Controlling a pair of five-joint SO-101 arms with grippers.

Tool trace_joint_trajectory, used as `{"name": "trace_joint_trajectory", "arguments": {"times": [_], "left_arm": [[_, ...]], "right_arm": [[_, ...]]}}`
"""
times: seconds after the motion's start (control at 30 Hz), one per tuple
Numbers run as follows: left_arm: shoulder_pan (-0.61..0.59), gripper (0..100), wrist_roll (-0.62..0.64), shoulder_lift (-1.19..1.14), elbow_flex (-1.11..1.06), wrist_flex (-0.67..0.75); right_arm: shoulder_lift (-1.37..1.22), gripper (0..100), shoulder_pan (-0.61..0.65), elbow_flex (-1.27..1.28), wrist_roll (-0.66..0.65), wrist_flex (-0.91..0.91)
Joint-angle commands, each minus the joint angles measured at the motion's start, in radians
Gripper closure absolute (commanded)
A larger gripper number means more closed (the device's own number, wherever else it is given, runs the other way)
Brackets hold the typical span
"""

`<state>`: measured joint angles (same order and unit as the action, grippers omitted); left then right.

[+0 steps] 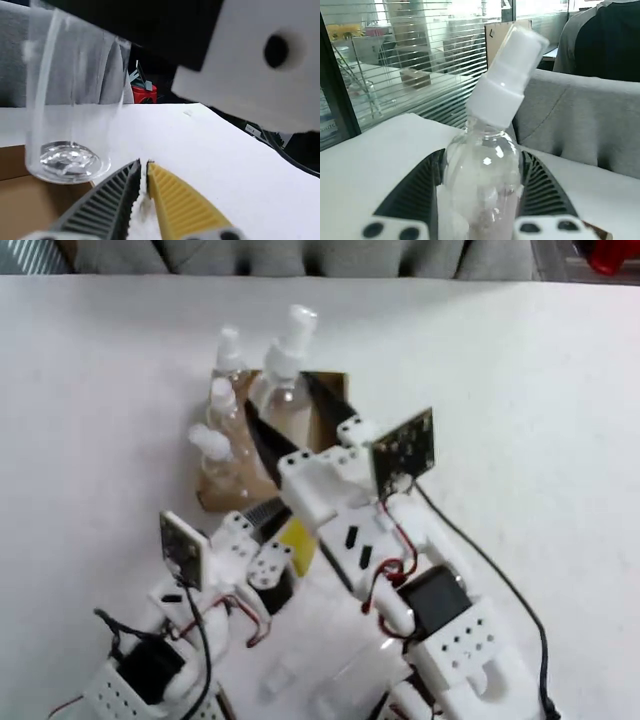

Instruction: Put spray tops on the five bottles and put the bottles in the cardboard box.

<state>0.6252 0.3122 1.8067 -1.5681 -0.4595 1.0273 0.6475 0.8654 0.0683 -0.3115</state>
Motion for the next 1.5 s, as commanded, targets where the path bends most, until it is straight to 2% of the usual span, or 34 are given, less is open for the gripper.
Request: {"name": "trace_joint_trajectory", "arguments": {"times": [0.0,0.17,0.37,0.63,0.87,1.07,1.2,1.33,1.47], "left_arm": [[0.004,98,-0.015,0.013,-0.008,0.031],[0.004,98,-0.015,0.013,-0.021,0.052],[-0.062,98,-0.011,0.013,-0.021,0.060],[-0.071,98,-0.011,0.013,-0.023,0.043],[-0.085,98,-0.017,0.013,-0.012,-0.215],[-0.292,98,-0.023,0.013,0.061,-0.496],[-0.438,98,-0.170,0.013,0.077,-0.626],[-0.552,98,-0.255,0.013,0.072,-0.707],[-0.636,98,-0.301,0.013,0.066,-0.724]], "right_arm": [[0.045,98.3,0.008,-0.035,0.012,-0.117],[0.154,98.3,0.012,-0.037,0.012,-0.265],[0.257,98.3,0.010,-0.037,0.009,-0.371],[0.274,98.3,0.004,-0.034,0.005,-0.377],[0.269,98.3,-0.124,-0.031,0.003,-0.377],[0.124,98.3,-0.226,-0.008,0.003,-0.271],[-0.008,98.3,-0.272,0.037,0.005,-0.099],[-0.113,98.3,-0.277,0.066,0.005,0.016],[-0.214,98.3,-0.277,0.061,0.003,0.084]]}}
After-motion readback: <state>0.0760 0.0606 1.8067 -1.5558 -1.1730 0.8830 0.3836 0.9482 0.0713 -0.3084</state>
